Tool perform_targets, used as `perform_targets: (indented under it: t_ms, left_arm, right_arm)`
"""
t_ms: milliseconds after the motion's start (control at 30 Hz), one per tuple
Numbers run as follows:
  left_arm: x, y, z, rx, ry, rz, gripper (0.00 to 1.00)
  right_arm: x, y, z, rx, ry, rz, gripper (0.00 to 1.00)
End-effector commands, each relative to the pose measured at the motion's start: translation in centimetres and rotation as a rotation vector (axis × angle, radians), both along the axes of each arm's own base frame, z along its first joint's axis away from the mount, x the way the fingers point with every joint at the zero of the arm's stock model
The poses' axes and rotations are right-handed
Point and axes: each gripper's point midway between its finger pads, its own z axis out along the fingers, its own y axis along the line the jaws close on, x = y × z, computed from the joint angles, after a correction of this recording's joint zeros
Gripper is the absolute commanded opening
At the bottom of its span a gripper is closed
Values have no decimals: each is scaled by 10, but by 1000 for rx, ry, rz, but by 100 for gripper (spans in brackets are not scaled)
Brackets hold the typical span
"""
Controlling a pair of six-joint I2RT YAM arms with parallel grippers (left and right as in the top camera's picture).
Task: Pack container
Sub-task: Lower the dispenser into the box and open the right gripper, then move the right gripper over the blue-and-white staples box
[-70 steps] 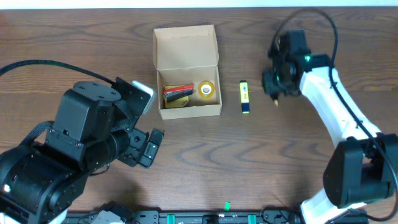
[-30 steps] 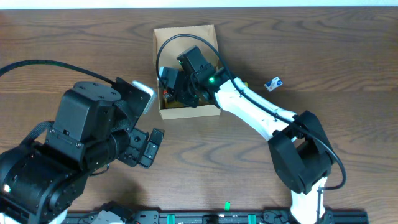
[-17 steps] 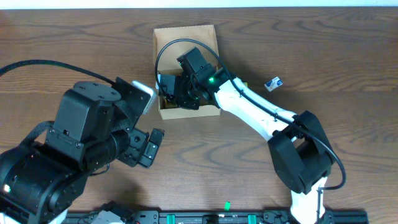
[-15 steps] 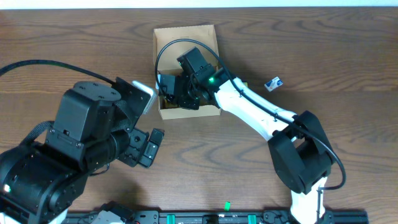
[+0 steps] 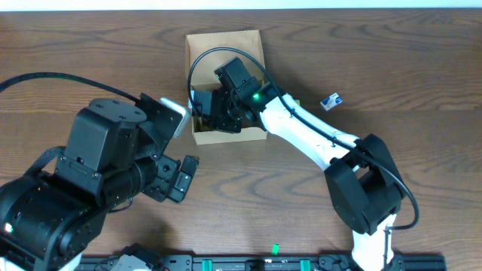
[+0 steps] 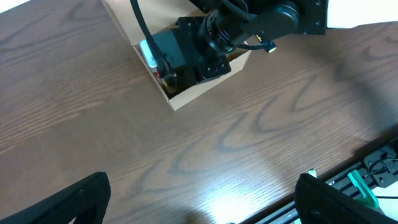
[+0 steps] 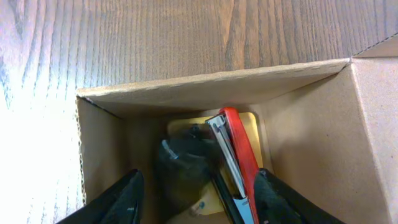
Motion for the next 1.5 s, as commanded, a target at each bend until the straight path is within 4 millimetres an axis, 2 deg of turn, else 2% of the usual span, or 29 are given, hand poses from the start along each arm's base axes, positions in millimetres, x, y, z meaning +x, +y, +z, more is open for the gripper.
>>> perform_targets:
  t_ms: [0, 167, 300, 367, 467, 633, 767, 833, 900, 1000, 1133, 1167, 1267, 1300, 1467]
  left_arm:
    - [0, 1, -3, 9, 7, 3, 95]
    - [0, 2, -3, 9, 7, 3, 95]
    - [0, 2, -3, 10, 7, 3, 95]
    - [0, 2, -3, 9, 7, 3, 95]
    - [0, 1, -3, 10, 7, 3, 95]
    - [0, 1, -3, 9, 7, 3, 95]
    - [0, 1, -3, 9, 7, 3, 95]
    - [0, 2, -3, 9, 7, 3, 95]
    - [0, 1, -3, 9, 7, 3, 95]
    - [0, 1, -3, 9, 7, 3, 95]
    - [0, 1, -3, 9, 7, 3, 95]
    - [0, 2, -3, 9, 7, 3, 95]
    - [0, 2, -3, 10, 7, 3, 95]
    - [0, 1, -3, 9, 7, 3, 95]
    - [0, 2, -3, 9, 7, 3, 95]
  right_arm:
    - [-3, 6, -3, 5, 9, 21, 59]
    - [-3, 6, -3, 6, 9, 21, 61]
    - [-2, 7, -1, 12, 3, 18, 73]
    - [0, 7, 5, 26, 11, -13, 76]
    - [7, 5, 25, 66, 11, -78, 75]
    - [25, -10, 68, 130, -27, -226, 77]
    - [34, -29, 117, 234, -28, -358, 78]
    - [41, -48, 142, 285, -29, -458, 77]
    - [51, -73, 156, 305, -30, -585, 77]
    - [65, -119, 160, 287, -19, -774, 77]
    - [75, -173, 143, 220, 25, -985, 78]
    - [77, -195, 133, 179, 37, -1052, 79]
    - [81, -235, 113, 75, 40, -1148, 85]
    - [81, -244, 107, 41, 39, -1151, 89]
    - [82, -285, 70, -129, 66, -1096, 89]
